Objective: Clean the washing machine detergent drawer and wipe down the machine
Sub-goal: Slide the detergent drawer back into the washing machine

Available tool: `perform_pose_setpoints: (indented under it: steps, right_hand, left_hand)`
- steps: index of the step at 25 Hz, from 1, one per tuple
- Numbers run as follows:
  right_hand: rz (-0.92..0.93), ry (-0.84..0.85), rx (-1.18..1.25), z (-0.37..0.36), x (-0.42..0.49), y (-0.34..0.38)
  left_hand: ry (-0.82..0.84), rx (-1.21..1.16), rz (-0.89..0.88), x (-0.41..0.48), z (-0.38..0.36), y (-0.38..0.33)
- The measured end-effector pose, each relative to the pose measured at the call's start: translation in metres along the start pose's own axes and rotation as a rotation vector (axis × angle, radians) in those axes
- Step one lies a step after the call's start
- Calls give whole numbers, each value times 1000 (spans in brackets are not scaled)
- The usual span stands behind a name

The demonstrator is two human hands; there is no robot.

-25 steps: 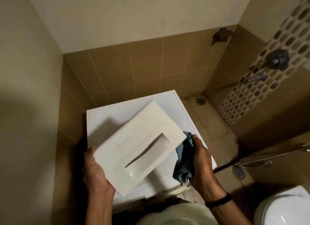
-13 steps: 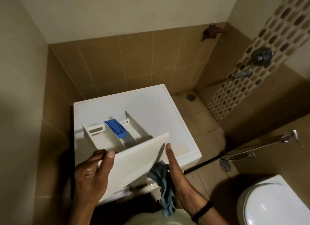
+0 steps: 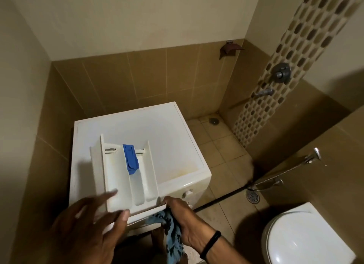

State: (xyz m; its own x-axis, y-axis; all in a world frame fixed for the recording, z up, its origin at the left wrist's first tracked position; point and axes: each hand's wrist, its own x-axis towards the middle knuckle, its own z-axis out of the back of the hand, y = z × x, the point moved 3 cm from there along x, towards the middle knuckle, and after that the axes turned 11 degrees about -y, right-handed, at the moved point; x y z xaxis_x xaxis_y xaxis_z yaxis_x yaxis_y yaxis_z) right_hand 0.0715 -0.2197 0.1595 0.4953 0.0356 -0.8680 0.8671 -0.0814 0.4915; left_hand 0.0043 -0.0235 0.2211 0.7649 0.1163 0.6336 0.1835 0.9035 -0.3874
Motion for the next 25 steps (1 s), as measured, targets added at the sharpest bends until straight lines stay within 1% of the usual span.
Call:
perform_pose_setpoints:
  steps: [1,2,3,4,5,7,8,9,11,12,13,15,16,19,20,22,24,25]
  right_hand:
    - [14,-40,29,2,0,-10]
    - [37,-74,61,5,0,-20]
    - [73,-124,79,9,1,-29]
    - [100,-154,83,11,0,-37]
    - [127,-173,84,11,-3,-44]
    - [161,-180,48,10,-9,-60]
    - [184,-193,23,9,-11,-67]
    - [200,-202,-13,8,-11,-75]
    - [229,-238,-81,7,-8,-92]
    - [246,-257,-140,7,-7,-98]
    - [253,-257,-237,8,-7,-101]
    - [264,-208,-427,7,-6,-108]
    - [293,-184,-541,7,-9,-110]
    - [525,-323,-911,8,-7,-110]
    - [597,-344,-963,3,-3,-111]
    - [707,-349,-968,-7,5,-114]
    - [758,-348,-908,-13,19,-112]
    - [789,-351,-891,-14,28,-109]
  left_hand:
    - [65,-13,135,-14,-7,8]
    - [103,-64,330,-41,-13,21]
    - [129,-180,603,-65,-19,22]
    - [103,-315,947,-85,-26,24]
    - [13,-416,1247,-99,-34,18]
    - [-82,-614,1679,-107,-39,-12]
    - [-137,-730,1815,-108,-41,-23]
    - [-166,-812,1866,-110,-42,-31]
    - [-200,-855,1926,-118,-39,-38]
    - [-222,-880,1967,-124,-37,-29]
    - [-238,-889,1998,-131,-36,-20]
    - [-346,-919,2078,-144,-28,3]
    - [-340,-944,2086,-149,-25,10]
    - [-281,-985,2099,-160,-18,17]
    - [-295,-989,2125,-169,-18,21]
    - [-290,-1005,2149,-179,-19,28]
    - [-260,-1031,2108,-187,-18,33]
    - [-224,-997,2086,-191,-17,35]
